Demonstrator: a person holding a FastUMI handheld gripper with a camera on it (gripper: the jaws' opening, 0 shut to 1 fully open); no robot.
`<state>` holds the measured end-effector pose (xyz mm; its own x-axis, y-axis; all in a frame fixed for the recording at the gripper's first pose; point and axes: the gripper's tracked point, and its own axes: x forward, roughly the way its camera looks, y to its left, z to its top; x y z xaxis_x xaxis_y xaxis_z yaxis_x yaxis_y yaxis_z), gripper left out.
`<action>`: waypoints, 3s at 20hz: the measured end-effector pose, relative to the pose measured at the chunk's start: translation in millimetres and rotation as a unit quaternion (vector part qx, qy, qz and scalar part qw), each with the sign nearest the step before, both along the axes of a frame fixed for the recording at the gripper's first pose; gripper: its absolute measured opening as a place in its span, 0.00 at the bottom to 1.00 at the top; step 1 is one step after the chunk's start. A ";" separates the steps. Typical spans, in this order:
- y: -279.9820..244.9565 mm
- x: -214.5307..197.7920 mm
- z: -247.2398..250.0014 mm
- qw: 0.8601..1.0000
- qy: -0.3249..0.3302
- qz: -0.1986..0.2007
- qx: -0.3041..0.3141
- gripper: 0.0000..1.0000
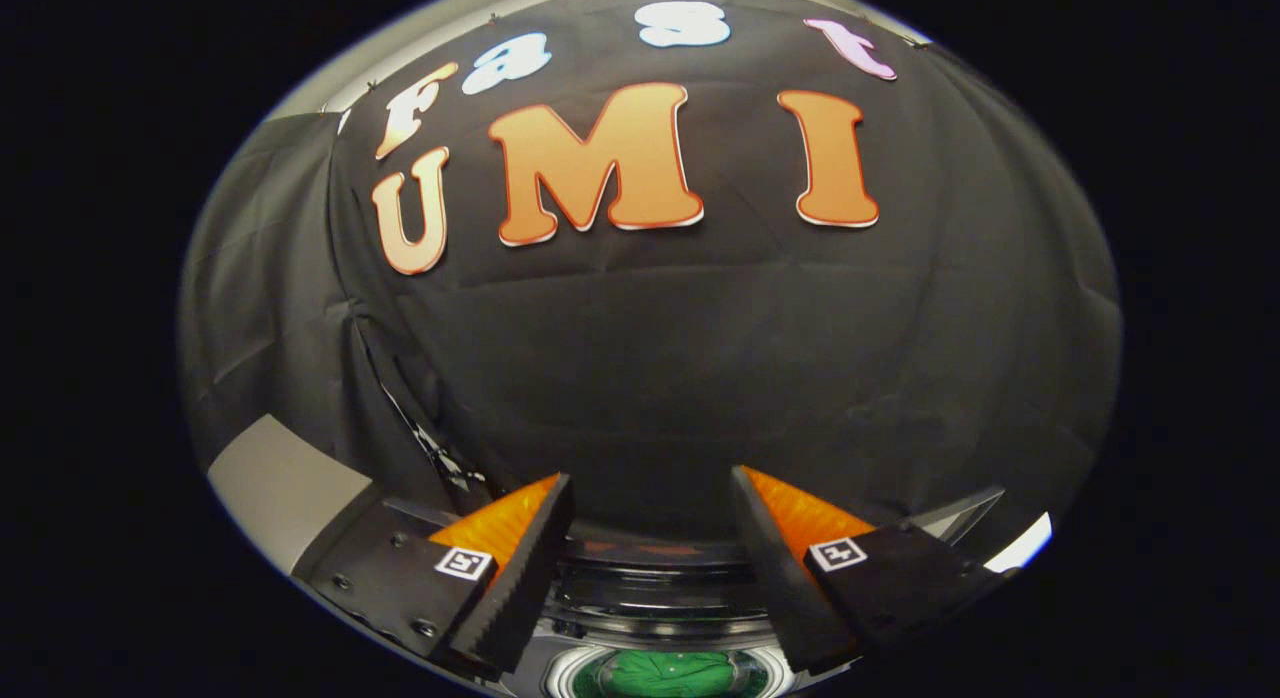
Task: Put the clothes into the washing machine and then close the washing machine lid.
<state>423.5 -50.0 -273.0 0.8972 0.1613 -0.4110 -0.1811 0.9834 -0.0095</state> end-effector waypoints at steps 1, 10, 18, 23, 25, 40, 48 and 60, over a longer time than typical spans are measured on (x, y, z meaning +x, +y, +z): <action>-1.1 1.6 -1.1 1.000 0.000 -0.004 -0.011 0.99; -2.4 -16.4 0.8 1.000 -0.002 -0.005 -0.002 0.99; -4.0 -53.0 4.6 1.000 -0.015 -0.002 -0.004 0.99; -6.5 -82.1 3.2 1.000 -0.011 -0.004 -0.006 0.99; -6.5 -94.2 1.7 1.000 -0.008 -0.005 -0.007 0.99; -18.1 -183.9 -46.9 0.998 0.059 -0.027 -0.004 0.99; 1.4 -199.6 -10.2 1.000 0.010 -0.021 0.011 0.99; -6.0 -294.2 148.4 0.988 -0.129 -0.076 0.038 0.99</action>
<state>129.3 -56.1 -124.6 0.9867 0.0388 -0.1581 -0.0331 0.9987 0.0384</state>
